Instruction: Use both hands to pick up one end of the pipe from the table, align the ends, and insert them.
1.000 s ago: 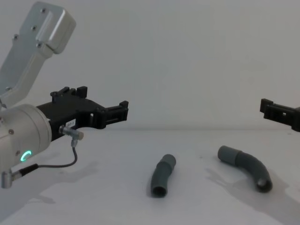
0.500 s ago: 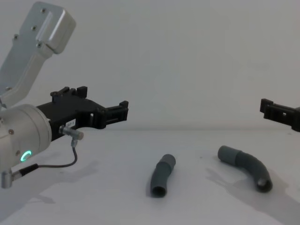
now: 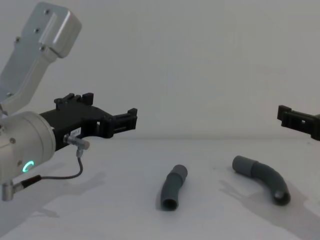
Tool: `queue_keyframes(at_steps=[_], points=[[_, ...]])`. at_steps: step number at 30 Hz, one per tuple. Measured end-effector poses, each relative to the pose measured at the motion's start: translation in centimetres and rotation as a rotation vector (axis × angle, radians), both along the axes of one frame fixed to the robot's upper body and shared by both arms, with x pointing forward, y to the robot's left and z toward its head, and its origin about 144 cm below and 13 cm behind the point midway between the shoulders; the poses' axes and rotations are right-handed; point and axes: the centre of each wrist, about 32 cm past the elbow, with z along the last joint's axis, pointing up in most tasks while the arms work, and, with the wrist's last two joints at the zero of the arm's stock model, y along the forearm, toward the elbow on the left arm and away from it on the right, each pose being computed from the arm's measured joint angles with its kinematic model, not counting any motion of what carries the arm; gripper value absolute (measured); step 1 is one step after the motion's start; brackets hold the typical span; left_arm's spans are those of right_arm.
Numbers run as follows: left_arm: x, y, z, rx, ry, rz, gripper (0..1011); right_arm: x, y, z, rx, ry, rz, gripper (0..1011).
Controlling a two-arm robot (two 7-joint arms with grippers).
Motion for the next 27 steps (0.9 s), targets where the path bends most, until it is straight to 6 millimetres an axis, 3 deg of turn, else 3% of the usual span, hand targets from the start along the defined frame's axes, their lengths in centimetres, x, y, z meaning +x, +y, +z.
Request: queue_keyframes(at_steps=[27], points=[[1.6,0.1,3.4,0.043,0.302,-0.176,1001,0.0,0.0,0.0,0.0,0.0,0.0,1001]])
